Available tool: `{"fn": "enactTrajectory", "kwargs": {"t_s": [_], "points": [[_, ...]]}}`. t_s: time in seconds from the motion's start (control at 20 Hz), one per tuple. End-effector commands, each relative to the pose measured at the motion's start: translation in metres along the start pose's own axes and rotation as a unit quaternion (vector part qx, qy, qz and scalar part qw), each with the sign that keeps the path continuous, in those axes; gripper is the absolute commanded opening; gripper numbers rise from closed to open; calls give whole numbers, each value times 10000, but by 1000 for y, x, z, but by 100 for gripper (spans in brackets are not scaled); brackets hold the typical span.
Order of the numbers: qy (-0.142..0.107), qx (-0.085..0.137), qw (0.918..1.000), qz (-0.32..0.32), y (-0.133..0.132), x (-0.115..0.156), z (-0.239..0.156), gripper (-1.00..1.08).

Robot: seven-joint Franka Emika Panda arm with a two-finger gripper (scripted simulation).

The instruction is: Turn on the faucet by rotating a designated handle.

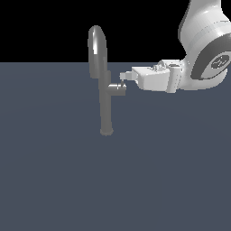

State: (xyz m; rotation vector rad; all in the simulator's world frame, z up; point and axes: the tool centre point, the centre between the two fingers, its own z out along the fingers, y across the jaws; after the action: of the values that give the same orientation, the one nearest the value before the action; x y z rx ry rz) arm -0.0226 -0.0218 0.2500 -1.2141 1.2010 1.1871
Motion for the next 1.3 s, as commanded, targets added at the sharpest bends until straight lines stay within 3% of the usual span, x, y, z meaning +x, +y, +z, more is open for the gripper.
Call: {"fn": "enactTrajectory", "kwargs": {"t_s": [0.0,0.25,0.3,0.35,0.75,0.8,0.85,1.25], "points": [[-5,-3,10000,37,6,10,0,-100],[-14,-11,9999,104,24,37,0,-100],[-14,-11,9999,104,24,37,0,-100],[-7,-17,10000,-73,14,17,0,-100],[-14,-11,9999,104,23,70,0,-100],[-14,-11,9999,104,23,70,0,-100],[-23,-33,9999,-113,15,45,0,-100],[-16,-16,10000,57,9,86,0,-100]]}}
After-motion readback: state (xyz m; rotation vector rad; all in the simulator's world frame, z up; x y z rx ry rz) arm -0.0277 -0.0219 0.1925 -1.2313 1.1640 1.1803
